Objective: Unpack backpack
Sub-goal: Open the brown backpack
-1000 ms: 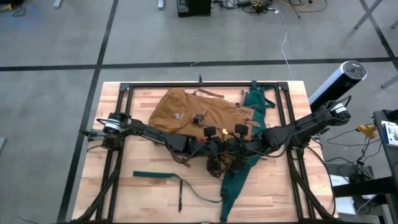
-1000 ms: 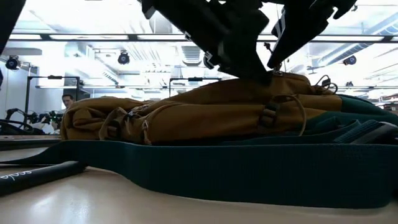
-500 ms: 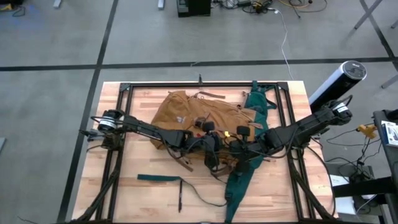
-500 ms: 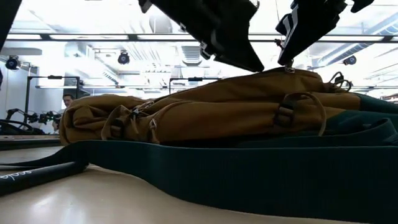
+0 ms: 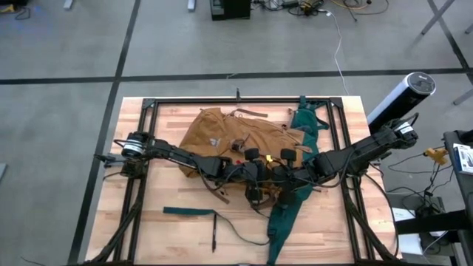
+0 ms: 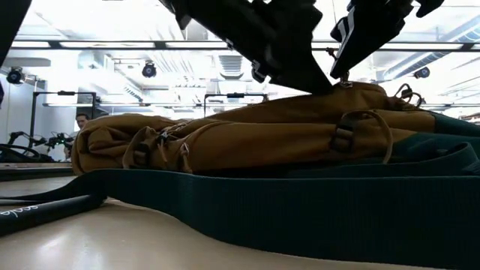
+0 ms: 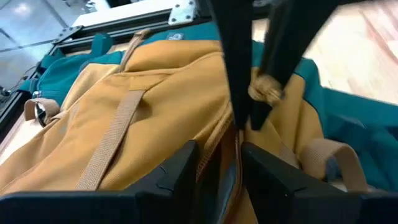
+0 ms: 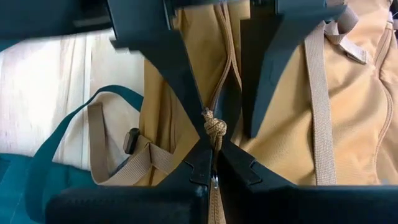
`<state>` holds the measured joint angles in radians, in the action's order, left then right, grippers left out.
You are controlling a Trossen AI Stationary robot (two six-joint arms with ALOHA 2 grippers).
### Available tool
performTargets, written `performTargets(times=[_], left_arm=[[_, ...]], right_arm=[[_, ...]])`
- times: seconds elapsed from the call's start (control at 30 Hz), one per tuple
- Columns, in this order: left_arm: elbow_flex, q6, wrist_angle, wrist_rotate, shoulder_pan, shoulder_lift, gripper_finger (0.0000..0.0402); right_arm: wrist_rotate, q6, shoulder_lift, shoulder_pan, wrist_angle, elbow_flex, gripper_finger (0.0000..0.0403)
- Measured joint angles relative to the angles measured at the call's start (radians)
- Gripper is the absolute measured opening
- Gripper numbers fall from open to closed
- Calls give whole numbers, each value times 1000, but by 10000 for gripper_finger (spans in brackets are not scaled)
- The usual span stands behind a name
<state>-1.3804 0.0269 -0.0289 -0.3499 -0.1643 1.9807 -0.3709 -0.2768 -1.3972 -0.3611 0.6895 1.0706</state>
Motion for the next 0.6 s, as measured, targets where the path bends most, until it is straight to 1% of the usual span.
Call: performTargets(times=[0.07, 0.37, 0.6], left_arm=[[0, -16, 1, -23, -1, 3, 116], [0, -32, 7, -39, -6, -24, 116], [0, -12, 5, -41, 3, -2, 116]], right_arm=[[3, 0, 0, 0, -1, 0, 0], [33, -13, 0, -7, 0, 0, 0], [38, -13, 0, -8, 0, 0, 0]])
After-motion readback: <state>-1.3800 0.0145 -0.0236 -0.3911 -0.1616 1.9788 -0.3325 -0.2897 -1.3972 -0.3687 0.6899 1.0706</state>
